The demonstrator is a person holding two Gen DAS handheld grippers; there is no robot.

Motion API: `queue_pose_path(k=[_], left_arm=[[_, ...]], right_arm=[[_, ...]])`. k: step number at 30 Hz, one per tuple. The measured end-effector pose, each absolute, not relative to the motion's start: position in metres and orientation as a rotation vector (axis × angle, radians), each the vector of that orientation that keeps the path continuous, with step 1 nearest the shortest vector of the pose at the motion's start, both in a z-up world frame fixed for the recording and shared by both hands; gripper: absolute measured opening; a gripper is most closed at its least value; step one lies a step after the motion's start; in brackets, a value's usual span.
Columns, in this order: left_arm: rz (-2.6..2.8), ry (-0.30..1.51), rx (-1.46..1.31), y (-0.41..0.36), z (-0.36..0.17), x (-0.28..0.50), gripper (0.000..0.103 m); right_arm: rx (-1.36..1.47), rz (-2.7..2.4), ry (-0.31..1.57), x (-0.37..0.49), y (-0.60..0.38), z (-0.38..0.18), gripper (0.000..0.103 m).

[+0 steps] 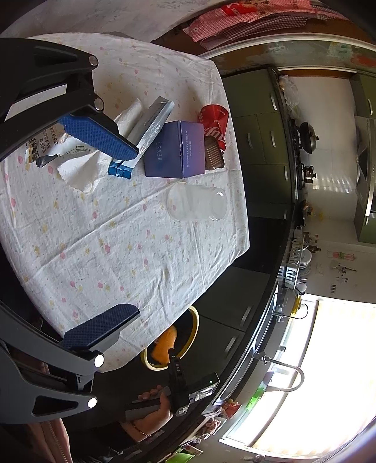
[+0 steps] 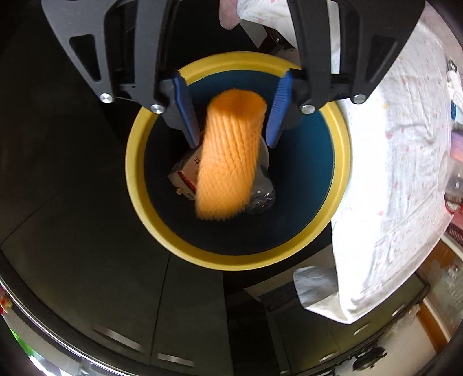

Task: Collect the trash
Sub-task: 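Carry the orange mesh sleeve over the bin and open the right gripper, then grasp the clear plastic cup with the left gripper and lift it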

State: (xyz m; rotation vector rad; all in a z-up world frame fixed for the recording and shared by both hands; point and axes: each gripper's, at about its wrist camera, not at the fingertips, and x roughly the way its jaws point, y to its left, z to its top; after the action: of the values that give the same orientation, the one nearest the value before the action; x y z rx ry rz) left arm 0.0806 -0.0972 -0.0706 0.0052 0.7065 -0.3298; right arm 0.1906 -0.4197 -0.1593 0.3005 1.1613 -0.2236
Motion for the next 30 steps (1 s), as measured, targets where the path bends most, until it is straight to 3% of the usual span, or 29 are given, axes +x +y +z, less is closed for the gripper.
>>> queue_pose_path(k=[13, 30], left_arm=[[-0.413, 0.726, 0.039, -0.123, -0.082, 0.107, 0.098], [-0.392, 0.748, 0.044, -0.145, -0.068, 0.230, 0.098]], right_arm=[[0.287, -0.141, 0.999, 0.143, -0.385, -0.113, 0.054], [0.298, -0.017, 0.938, 0.125, -0.361, -0.105, 0.059]])
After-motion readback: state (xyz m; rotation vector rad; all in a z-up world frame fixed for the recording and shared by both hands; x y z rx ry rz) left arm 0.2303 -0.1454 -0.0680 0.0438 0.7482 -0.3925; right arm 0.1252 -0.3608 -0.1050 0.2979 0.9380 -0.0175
